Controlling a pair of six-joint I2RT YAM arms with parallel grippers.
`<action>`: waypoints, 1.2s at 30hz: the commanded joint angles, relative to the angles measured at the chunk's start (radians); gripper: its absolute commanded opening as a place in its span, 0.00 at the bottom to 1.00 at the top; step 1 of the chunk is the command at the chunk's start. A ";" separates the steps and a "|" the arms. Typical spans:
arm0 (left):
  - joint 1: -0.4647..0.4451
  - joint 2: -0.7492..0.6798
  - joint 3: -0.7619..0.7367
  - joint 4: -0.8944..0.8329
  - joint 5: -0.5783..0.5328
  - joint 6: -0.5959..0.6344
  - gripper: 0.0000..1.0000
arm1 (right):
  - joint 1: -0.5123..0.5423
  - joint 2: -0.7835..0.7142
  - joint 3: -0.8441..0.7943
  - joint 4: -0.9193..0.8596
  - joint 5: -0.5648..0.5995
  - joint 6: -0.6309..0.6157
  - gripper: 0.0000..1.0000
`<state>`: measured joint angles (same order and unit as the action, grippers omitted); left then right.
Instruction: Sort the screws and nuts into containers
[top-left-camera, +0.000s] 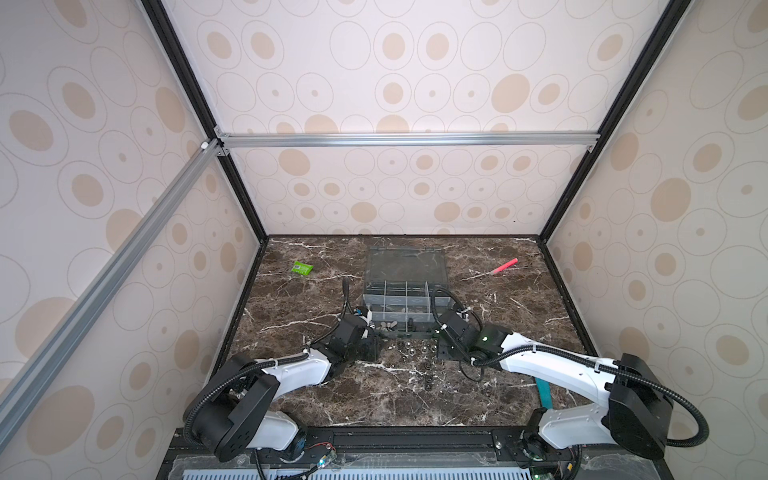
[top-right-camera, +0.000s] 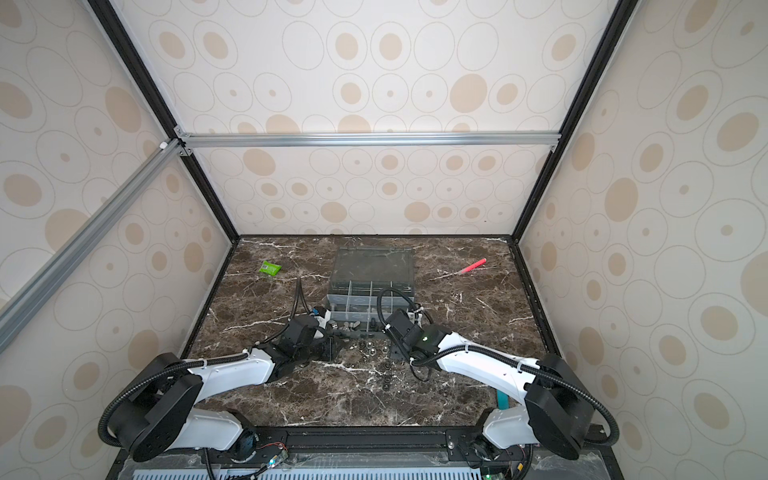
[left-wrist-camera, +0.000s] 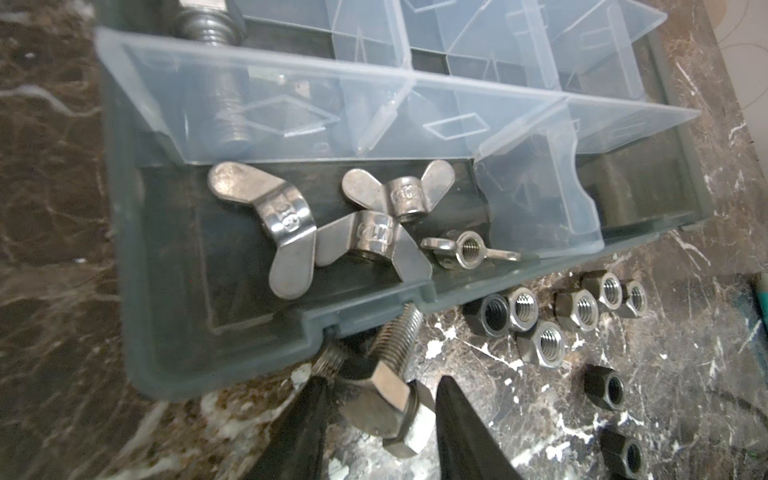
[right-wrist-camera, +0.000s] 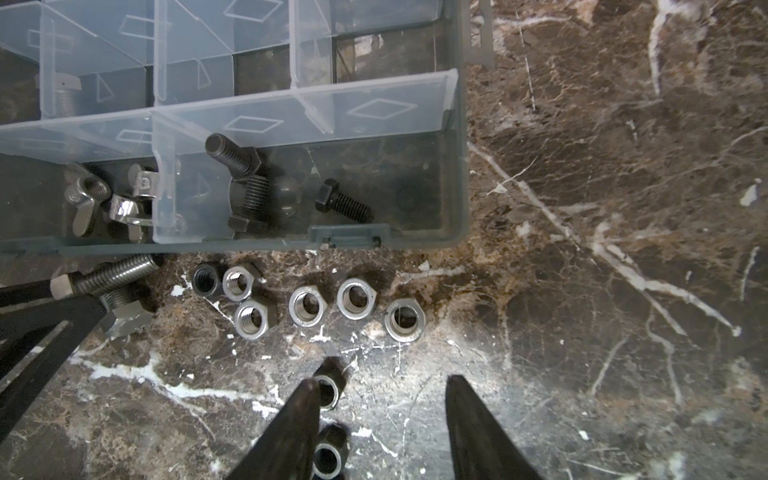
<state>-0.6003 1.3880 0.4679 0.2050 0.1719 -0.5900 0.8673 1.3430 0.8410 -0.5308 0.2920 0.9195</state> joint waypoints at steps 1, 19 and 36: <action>0.011 0.018 0.041 0.021 -0.007 0.013 0.42 | -0.003 -0.019 -0.012 -0.005 0.022 0.022 0.53; 0.010 0.008 0.026 0.020 0.003 0.025 0.22 | -0.002 -0.022 -0.007 -0.015 0.022 0.029 0.52; 0.018 -0.275 0.110 -0.176 0.000 0.093 0.20 | -0.002 -0.037 -0.018 -0.020 0.032 0.030 0.53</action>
<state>-0.5961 1.1400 0.4969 0.0589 0.1848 -0.5400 0.8673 1.3235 0.8394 -0.5312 0.2935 0.9318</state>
